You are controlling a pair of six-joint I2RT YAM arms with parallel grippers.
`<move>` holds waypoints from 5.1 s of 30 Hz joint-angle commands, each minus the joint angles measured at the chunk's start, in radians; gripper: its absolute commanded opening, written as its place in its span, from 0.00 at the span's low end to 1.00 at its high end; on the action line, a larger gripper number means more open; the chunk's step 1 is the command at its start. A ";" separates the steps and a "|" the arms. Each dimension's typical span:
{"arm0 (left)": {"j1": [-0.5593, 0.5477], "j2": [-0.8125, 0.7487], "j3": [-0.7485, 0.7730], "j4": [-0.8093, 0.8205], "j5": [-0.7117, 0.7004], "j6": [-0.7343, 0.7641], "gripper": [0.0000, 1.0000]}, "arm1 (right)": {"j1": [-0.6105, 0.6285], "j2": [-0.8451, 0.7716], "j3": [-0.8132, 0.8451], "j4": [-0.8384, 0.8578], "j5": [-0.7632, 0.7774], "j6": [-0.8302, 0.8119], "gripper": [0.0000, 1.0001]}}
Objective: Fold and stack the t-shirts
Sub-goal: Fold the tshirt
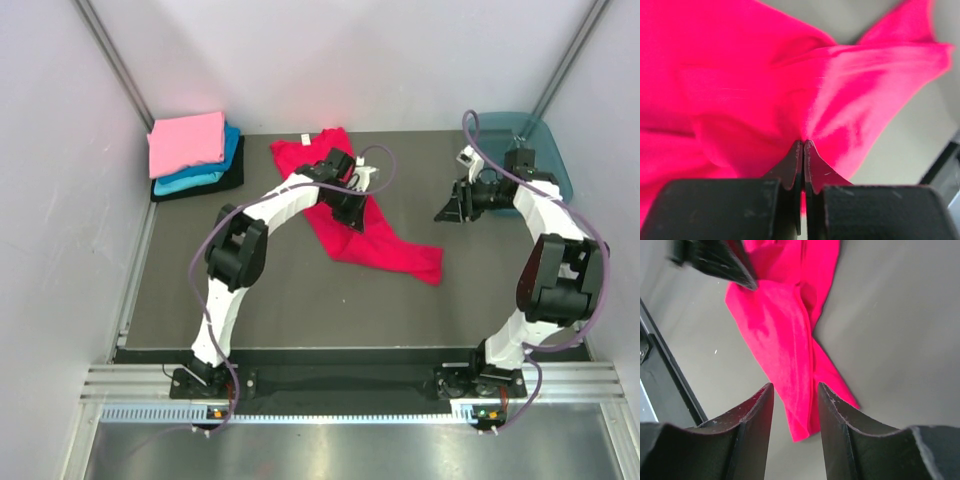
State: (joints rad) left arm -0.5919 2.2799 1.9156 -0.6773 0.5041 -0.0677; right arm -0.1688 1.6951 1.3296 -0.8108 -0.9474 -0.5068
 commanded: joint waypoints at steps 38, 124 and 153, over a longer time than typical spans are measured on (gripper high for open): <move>-0.117 -0.659 -0.498 -0.183 -0.105 0.407 0.46 | 0.051 -0.090 -0.178 -0.304 0.032 -0.496 0.41; 0.348 -0.164 0.080 -0.010 -0.291 0.042 0.80 | 0.598 -0.310 -0.184 -0.127 0.297 -0.253 0.22; 0.432 0.254 0.305 0.209 -0.173 -0.242 0.02 | 0.316 0.307 0.270 0.220 0.226 0.178 0.22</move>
State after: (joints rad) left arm -0.1535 2.4847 2.1410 -0.5415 0.3298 -0.3328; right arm 0.1585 1.9812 1.5467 -0.6327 -0.6827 -0.3687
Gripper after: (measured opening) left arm 0.169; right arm 0.216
